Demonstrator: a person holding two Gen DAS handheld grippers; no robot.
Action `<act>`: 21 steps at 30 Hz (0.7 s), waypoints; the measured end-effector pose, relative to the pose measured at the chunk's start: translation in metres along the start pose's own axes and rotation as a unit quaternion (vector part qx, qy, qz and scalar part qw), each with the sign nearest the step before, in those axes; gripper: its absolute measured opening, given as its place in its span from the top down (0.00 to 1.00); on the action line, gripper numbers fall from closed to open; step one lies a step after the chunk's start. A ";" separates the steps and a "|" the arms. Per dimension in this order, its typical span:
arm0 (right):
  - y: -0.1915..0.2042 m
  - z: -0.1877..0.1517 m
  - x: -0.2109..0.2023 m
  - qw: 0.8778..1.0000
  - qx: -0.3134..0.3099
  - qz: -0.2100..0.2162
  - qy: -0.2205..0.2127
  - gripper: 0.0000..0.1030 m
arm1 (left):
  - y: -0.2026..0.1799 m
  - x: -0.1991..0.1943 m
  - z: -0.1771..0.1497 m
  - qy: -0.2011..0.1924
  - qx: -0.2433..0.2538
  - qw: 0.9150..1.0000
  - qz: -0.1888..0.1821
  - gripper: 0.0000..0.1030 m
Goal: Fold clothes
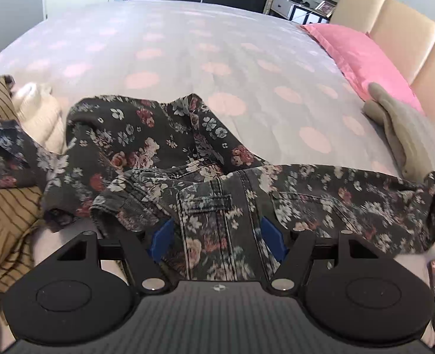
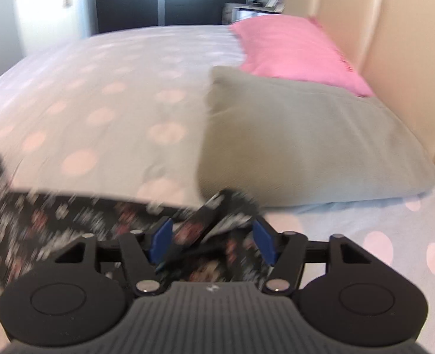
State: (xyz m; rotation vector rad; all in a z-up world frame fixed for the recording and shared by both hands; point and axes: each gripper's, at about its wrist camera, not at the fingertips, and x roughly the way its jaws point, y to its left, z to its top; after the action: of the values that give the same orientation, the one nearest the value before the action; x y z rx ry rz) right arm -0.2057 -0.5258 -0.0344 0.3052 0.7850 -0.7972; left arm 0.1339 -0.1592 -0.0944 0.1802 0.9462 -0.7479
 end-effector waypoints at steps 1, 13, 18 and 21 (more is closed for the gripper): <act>-0.003 0.003 0.005 1.000 0.013 -0.005 0.003 0.36 | -0.001 0.005 0.001 0.000 -0.002 1.000 0.003 0.41; -0.030 0.014 0.062 0.990 0.112 -0.022 0.081 0.36 | -0.003 0.013 0.005 -0.007 -0.015 1.000 0.008 0.77; -0.033 0.004 0.054 0.989 0.120 0.001 0.091 0.76 | -0.025 -0.008 0.004 -0.046 0.033 0.998 0.017 0.85; -0.031 0.002 0.037 0.991 0.112 -0.005 0.069 0.80 | -0.038 -0.025 0.005 -0.073 0.052 0.996 0.025 0.95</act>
State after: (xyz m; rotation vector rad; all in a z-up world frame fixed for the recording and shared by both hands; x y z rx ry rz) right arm -0.2112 -0.5675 -0.0585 0.5624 0.8274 -0.8818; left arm 0.1035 -0.1767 -0.0655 0.2371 0.7623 -0.7537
